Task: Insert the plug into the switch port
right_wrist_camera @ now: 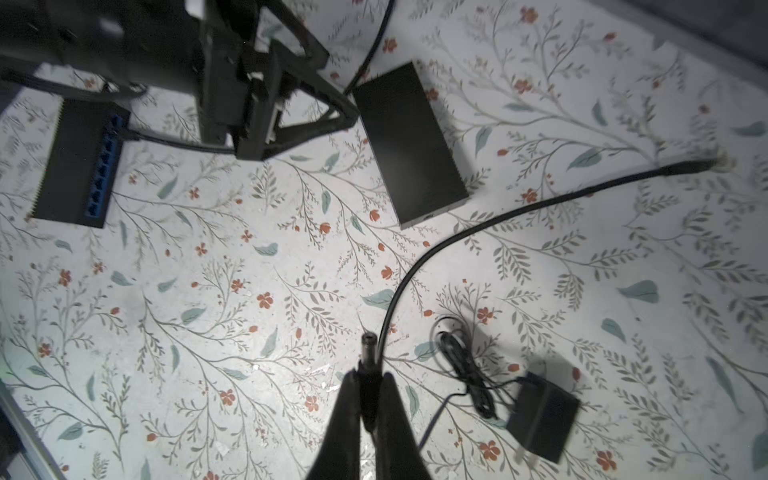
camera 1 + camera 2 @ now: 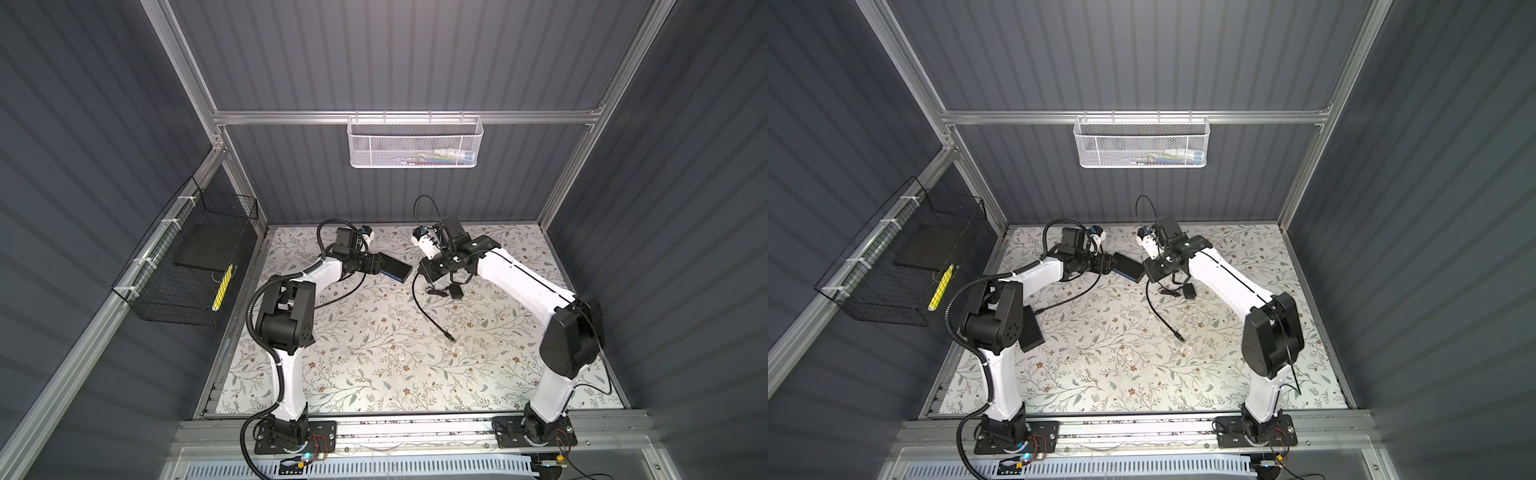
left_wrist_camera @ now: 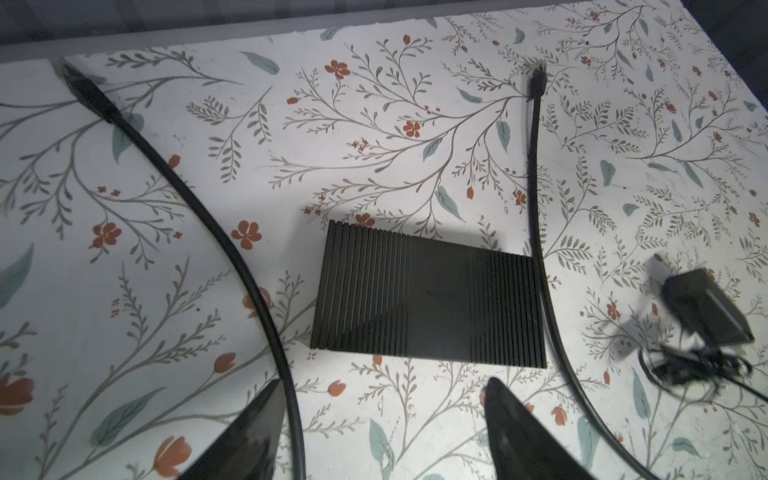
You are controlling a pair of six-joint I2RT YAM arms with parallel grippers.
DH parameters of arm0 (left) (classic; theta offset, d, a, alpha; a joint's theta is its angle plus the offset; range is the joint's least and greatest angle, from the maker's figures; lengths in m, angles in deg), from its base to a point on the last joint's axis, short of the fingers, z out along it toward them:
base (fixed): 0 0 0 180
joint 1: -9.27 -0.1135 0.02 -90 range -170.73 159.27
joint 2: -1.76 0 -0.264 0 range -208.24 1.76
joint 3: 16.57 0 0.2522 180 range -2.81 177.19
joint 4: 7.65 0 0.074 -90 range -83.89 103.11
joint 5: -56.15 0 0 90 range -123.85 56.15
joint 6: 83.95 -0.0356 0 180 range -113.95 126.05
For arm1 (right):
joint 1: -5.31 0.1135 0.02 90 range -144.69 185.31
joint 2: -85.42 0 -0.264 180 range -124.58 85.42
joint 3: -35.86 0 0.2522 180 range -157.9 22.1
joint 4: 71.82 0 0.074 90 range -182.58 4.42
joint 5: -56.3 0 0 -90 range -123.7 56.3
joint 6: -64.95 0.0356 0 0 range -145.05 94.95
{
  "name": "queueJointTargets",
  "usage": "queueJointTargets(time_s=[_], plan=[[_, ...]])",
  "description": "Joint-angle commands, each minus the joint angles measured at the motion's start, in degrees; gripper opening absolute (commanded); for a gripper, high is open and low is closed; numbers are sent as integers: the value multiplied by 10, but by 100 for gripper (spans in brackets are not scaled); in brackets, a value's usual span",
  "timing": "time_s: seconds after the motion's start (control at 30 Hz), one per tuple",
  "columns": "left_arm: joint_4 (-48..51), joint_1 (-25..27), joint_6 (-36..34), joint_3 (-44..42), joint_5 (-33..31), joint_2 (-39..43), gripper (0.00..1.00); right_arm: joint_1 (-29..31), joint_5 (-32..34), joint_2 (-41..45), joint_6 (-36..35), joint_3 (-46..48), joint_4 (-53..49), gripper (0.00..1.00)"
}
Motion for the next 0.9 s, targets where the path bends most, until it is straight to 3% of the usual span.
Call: queueJointTargets(time_s=[0.0,0.23,0.43,0.6,0.77,0.87], plan=[[-9,-5,-7,12,13,5,76,-2,-2,40,19,-43,-2,0],[-20,-11,-6,-19,11,37,76,12,-43,68,33,-110,-6,0],[-24,-20,-8,-50,9,48,76,41,-105,37,78,-51,51,0],[-9,-20,-11,-32,19,41,76,46,-119,6,114,0,114,0],[1,-19,-13,21,42,22,78,39,-93,-29,117,21,118,0],[32,-8,-22,74,53,-25,79,33,-33,-50,108,34,105,0]])
